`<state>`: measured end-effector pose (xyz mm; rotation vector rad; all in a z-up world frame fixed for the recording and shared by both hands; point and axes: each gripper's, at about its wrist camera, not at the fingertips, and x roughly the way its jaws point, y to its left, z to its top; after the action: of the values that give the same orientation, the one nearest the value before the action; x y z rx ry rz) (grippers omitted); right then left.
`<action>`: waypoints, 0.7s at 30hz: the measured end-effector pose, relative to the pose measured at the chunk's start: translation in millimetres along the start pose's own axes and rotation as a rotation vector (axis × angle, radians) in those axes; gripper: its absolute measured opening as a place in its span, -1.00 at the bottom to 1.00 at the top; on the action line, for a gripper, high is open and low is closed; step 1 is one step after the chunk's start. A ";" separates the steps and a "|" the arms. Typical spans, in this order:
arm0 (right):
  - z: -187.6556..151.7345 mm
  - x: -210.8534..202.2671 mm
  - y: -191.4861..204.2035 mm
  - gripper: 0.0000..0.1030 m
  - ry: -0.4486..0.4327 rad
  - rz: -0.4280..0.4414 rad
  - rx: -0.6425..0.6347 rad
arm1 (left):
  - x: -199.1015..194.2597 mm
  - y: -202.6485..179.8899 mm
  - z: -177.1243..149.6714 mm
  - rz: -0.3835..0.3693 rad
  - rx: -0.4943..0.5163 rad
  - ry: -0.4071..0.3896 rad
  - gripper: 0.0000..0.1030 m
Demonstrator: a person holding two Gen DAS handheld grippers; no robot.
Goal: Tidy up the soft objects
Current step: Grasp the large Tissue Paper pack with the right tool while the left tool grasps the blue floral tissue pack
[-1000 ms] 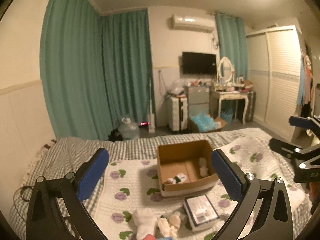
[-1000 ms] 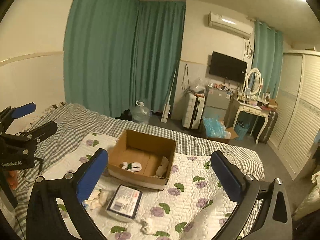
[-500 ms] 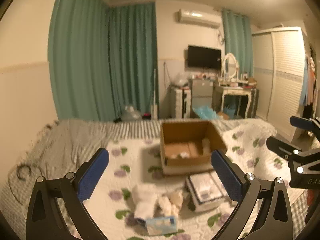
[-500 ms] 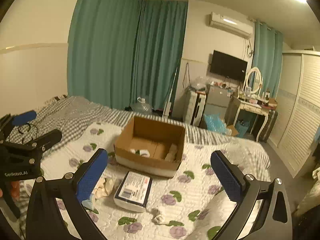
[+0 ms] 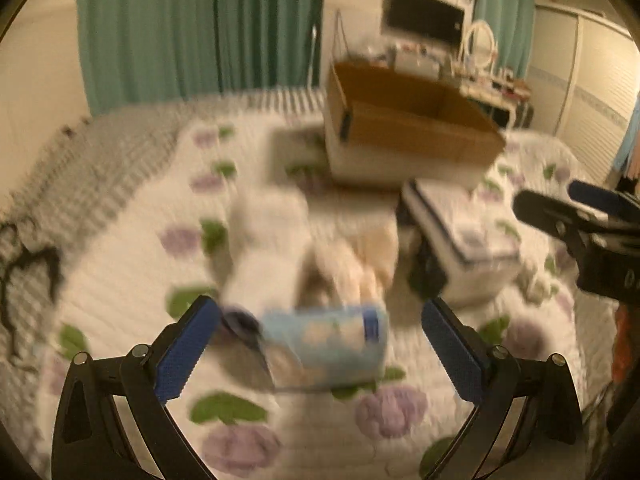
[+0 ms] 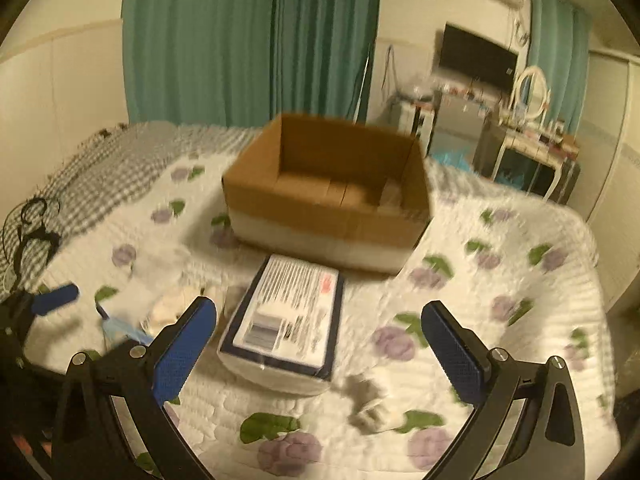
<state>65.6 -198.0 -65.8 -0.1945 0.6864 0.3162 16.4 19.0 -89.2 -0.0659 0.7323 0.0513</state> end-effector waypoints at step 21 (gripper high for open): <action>-20.5 64.3 10.4 0.99 0.184 0.059 0.056 | 48.0 7.0 -37.1 -0.092 -0.079 0.247 0.46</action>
<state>96.8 -179.7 -123.7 -0.1514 0.8827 0.3377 26.8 24.2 -149.1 -0.1839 0.9736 -0.0162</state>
